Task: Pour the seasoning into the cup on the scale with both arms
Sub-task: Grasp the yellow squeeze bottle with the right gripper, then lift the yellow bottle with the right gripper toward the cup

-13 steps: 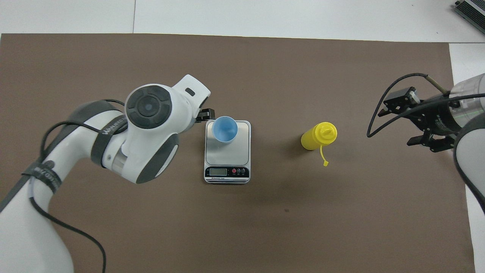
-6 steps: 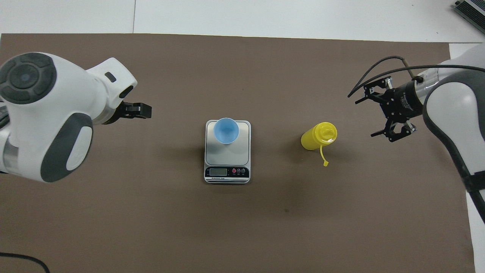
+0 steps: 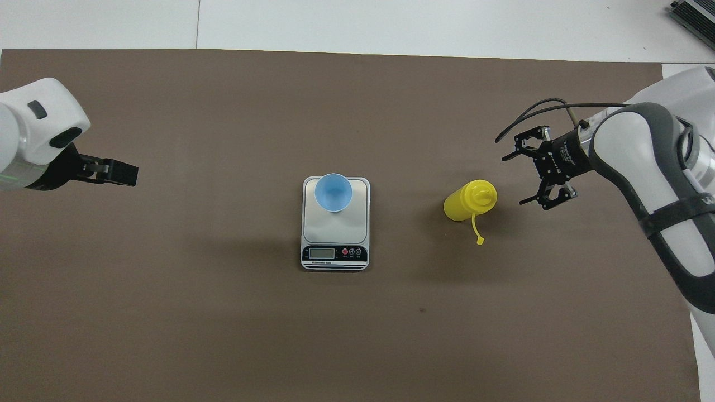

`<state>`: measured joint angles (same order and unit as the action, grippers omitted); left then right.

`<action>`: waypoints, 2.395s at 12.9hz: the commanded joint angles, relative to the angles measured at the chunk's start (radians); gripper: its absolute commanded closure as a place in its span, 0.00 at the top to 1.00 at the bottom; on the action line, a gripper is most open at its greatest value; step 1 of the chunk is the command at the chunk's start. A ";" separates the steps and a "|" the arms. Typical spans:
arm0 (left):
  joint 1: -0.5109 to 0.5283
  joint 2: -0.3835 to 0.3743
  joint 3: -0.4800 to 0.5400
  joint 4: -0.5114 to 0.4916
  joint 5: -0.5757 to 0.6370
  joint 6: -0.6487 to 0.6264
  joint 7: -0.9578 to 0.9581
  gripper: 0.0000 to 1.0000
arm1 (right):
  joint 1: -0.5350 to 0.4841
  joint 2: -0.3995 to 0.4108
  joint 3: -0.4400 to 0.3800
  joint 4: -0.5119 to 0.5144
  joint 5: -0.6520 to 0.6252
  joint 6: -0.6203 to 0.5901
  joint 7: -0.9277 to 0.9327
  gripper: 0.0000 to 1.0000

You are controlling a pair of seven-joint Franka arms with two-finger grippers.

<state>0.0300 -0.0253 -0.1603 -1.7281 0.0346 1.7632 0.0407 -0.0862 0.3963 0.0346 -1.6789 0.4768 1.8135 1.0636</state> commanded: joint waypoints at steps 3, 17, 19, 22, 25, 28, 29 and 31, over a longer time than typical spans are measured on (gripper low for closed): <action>0.041 0.007 -0.004 0.146 -0.013 -0.160 0.045 1.00 | -0.006 0.019 0.007 -0.083 0.167 0.017 -0.051 1.00; 0.053 -0.038 -0.010 0.093 -0.070 -0.194 0.027 1.00 | 0.130 -0.086 0.011 -0.150 0.269 0.239 0.154 0.00; 0.050 -0.039 -0.010 0.090 -0.056 -0.191 0.027 1.00 | 0.187 -0.082 0.016 -0.104 0.121 0.305 0.280 0.00; 0.054 -0.045 -0.011 0.081 -0.056 -0.186 0.021 1.00 | 0.273 -0.076 0.019 -0.036 -0.094 0.374 0.470 0.00; 0.062 -0.045 -0.010 0.081 -0.056 -0.185 0.021 1.00 | 0.336 -0.056 0.016 0.004 -0.159 0.504 0.587 0.00; 0.062 -0.045 -0.010 0.081 -0.056 -0.185 0.021 1.00 | 0.379 -0.056 0.018 0.002 -0.370 0.509 0.588 0.00; 0.062 -0.045 -0.010 0.081 -0.056 -0.185 0.021 1.00 | 0.394 -0.056 0.018 0.002 -0.436 0.514 0.593 0.00; 0.062 -0.045 -0.010 0.081 -0.056 -0.185 0.021 1.00 | 0.422 -0.056 0.016 0.004 -0.583 0.524 0.595 0.00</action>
<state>0.0743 -0.0410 -0.1609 -1.6180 -0.0348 1.5811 0.0590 0.3188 0.3330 0.0517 -1.6988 0.0096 2.3220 1.6423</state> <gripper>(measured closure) 0.000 0.476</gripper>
